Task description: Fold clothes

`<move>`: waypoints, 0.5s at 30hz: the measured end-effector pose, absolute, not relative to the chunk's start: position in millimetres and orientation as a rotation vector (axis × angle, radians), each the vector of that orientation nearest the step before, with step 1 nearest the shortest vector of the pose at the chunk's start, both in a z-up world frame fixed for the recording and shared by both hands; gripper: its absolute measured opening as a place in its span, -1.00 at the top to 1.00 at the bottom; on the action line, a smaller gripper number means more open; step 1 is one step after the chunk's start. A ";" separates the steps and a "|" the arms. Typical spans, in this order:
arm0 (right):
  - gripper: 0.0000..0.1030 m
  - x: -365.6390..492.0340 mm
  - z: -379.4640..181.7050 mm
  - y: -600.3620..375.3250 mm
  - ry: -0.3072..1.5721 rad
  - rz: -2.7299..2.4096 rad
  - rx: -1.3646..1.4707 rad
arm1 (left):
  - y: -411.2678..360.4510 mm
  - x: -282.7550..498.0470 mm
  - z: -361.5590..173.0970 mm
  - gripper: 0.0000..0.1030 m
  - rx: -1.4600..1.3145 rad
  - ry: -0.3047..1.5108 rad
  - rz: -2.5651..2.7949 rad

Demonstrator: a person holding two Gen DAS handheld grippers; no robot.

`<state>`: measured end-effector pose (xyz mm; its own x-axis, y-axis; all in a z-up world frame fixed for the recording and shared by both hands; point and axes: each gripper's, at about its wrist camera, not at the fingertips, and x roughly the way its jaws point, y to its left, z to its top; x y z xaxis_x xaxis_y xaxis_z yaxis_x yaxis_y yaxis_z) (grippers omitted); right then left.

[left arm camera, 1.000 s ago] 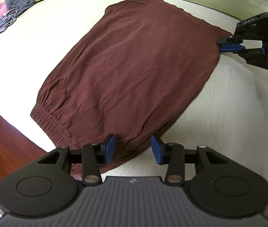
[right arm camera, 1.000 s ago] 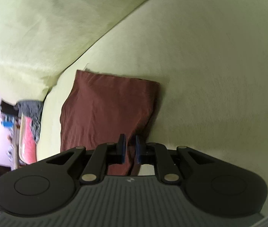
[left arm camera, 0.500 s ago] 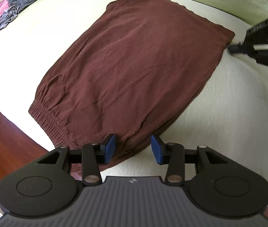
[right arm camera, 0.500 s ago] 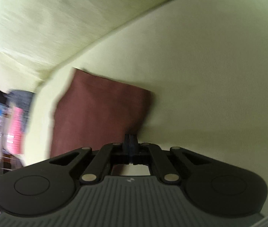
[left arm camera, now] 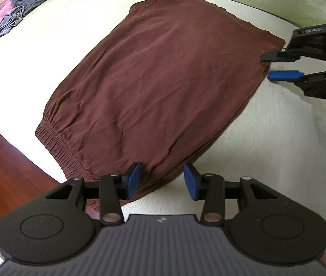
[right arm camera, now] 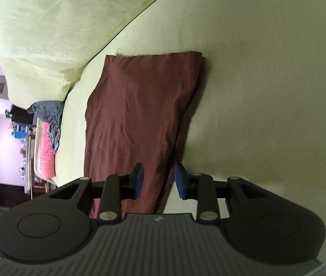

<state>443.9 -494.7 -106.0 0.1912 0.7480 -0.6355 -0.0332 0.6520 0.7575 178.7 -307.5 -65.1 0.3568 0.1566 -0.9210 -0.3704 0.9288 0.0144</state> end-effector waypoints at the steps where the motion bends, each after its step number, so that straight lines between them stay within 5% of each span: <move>1: 0.52 444.2 -107.5 -493.9 1.271 0.607 0.701 | -307.6 178.2 -65.8 0.05 -0.208 1.159 0.344; 4: 0.63 444.8 -107.9 -491.6 1.253 0.600 0.714 | -306.9 176.1 -66.6 0.05 -0.211 1.157 0.348; 5: 0.95 443.7 -105.9 -489.8 1.237 0.610 0.696 | -306.7 175.3 -66.4 0.05 -0.214 1.156 0.349; 15: 0.98 429.4 -89.8 -490.2 1.158 0.631 0.509 | -301.8 170.0 -67.0 0.05 -0.227 1.151 0.340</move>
